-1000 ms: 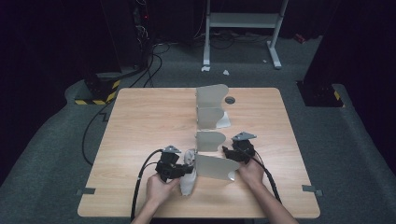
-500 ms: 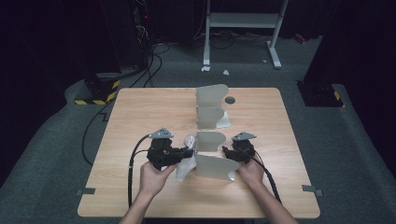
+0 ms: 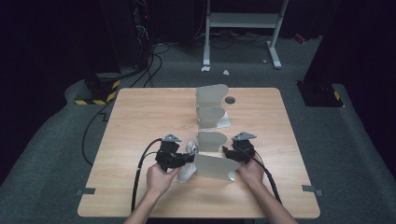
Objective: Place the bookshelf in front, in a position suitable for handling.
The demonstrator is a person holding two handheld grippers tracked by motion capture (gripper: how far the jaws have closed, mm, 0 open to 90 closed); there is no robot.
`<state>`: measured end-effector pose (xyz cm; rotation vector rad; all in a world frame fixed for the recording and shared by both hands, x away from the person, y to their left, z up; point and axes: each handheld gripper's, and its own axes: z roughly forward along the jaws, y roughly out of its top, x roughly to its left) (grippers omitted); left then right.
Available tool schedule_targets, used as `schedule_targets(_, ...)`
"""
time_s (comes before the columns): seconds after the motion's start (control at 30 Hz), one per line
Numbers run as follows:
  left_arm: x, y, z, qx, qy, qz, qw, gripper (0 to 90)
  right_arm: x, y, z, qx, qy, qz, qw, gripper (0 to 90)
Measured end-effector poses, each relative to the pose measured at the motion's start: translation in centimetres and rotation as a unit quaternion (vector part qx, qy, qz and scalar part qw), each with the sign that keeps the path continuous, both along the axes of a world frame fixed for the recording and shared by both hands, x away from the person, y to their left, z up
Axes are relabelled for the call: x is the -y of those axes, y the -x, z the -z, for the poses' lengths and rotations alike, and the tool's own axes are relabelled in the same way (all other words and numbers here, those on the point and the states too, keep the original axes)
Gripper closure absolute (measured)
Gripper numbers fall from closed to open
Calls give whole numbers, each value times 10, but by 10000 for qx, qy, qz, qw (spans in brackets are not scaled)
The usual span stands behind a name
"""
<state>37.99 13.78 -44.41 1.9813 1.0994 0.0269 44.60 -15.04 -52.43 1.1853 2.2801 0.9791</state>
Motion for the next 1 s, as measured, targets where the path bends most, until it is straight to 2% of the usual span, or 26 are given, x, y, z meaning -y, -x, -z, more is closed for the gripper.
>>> schedule_targets(0.1, -4, -1, -12, 182, 165, -35, 9997, 824, 0, 0, 0, 2, 2, -1, 10000, 425)
schedule_targets(0.2, -5, -4, -24, 325, 208, -60, 9992, 823, 0, 0, 0, 4, 3, -2, 10000, 425)
schedule_targets(0.37, 0, -14, -40, 440, 129, -6, 9989, 826, 0, 0, 0, 0, 3, -3, 10000, 425)
schedule_targets(0.5, 4, -24, -46, 518, 103, 10, 9986, 827, 0, 0, 0, 1, 1, -1, 10000, 425)
schedule_targets(0.57, 5, -29, -44, 470, 136, -17, 9988, 827, 0, 0, 0, 0, 0, -2, 10000, 425)
schedule_targets(0.67, 7, -35, -36, 368, 67, -56, 9993, 827, 0, 0, 0, -1, 0, -1, 10000, 425)
schedule_targets(0.83, 15, -40, -6, -16, -329, 47, 9994, 827, 0, 0, 0, -3, -1, -6, 10000, 425)
schedule_targets(0.93, 16, -42, 7, -184, -364, 28, 9992, 827, 0, 0, 0, -2, 0, -11, 10000, 425)
schedule_targets(1.0, 15, -43, 9, -193, -321, 0, 9993, 827, 0, 0, 0, -3, -2, -13, 10000, 425)
